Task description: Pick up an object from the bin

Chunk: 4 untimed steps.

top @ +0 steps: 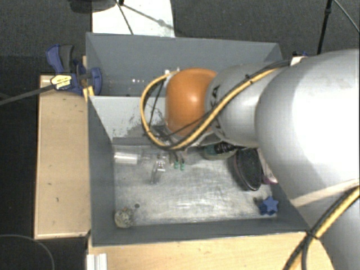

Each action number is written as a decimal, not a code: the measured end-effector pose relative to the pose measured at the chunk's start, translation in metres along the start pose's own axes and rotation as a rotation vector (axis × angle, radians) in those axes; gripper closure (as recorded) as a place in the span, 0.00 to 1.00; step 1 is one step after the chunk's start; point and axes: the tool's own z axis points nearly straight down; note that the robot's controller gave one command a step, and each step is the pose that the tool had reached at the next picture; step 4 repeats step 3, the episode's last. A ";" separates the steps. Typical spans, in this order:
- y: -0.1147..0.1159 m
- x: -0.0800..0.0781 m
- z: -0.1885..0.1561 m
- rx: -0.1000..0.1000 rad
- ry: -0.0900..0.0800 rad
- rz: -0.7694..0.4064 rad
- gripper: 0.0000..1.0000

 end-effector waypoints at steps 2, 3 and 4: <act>0.073 0.016 -0.005 0.002 0.005 -0.008 1.00; 0.064 0.011 -0.184 -0.001 -0.002 0.019 1.00; 0.064 0.011 -0.184 -0.001 -0.002 0.019 1.00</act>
Offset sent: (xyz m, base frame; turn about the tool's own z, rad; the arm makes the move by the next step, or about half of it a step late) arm -0.0047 0.0736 0.0043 -0.0098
